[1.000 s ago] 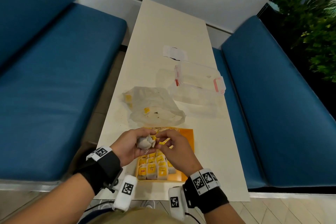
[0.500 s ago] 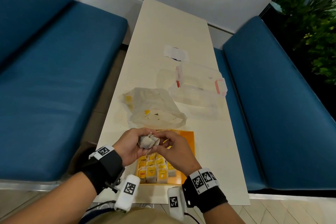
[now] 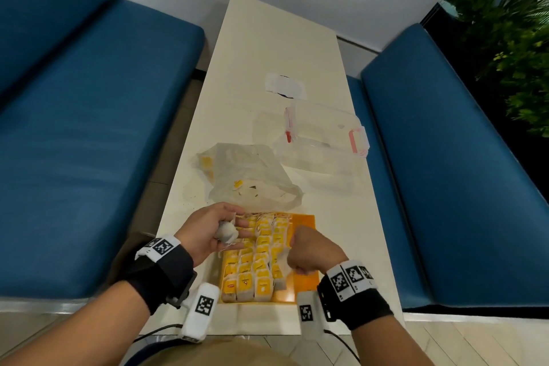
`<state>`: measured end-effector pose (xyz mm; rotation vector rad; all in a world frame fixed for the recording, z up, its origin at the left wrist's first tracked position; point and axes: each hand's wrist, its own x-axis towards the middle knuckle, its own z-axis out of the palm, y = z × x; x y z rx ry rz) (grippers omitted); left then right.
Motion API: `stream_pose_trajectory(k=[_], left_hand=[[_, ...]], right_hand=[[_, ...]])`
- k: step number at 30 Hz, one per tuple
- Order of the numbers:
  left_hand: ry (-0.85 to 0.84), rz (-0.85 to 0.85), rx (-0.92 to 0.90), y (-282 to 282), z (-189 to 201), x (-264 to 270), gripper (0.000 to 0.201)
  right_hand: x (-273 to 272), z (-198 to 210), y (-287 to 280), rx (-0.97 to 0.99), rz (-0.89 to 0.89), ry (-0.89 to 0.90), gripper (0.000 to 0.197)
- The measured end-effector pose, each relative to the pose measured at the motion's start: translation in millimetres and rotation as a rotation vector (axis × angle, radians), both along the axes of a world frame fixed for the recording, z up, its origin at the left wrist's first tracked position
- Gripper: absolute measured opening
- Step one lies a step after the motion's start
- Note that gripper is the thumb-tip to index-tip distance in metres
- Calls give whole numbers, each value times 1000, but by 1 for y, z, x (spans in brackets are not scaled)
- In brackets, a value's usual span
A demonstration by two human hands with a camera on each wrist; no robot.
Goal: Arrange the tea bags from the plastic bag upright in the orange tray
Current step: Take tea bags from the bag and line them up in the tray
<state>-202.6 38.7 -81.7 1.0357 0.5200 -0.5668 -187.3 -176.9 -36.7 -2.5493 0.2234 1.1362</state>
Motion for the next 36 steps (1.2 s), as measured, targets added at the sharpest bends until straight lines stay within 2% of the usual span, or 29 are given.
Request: stream_pose_trajectory(k=[2, 5, 7, 9, 12, 15, 17, 19, 22, 25, 28, 32, 36], left_hand=[[-58, -32, 80, 3, 1, 1, 27], [-169, -103, 224, 2, 2, 0, 30], [-300, -184, 335, -2, 2, -1, 25], [-500, -307, 449, -6, 1, -4, 17], [-801, -535, 589, -14, -4, -11, 41], [-945, -631, 724, -20, -8, -14, 47], [-982, -603, 748, -21, -10, -15, 42], [-999, -504, 733, -23, -12, -15, 31], [-900, -383, 707, -23, -12, -13, 11], [-830, -376, 695, -23, -13, -11, 31], [-805, -373, 716, -27, -14, -9, 23], [-787, -383, 764, -28, -13, -6, 17], [-756, -374, 751, -28, -13, -9, 10]], right_hand=[[3, 5, -8, -5, 22, 118, 13], [7, 17, -16, 91, -83, 198, 20], [8, 23, -18, 211, -168, 207, 26], [5, 23, -17, 330, -264, 214, 34], [2, 18, -13, 518, -409, 244, 41], [2, 15, -9, 651, -496, 271, 40], [1, 14, -9, 700, -534, 286, 40], [-1, 14, -9, 754, -566, 280, 37], [-4, 13, -12, 902, -598, 209, 27], [-11, 8, -12, 910, -496, -26, 24], [-18, -1, -3, 819, -415, -235, 17], [-21, -9, 0, 849, -486, -341, 6], [-23, -12, 0, 870, -530, -350, 12]])
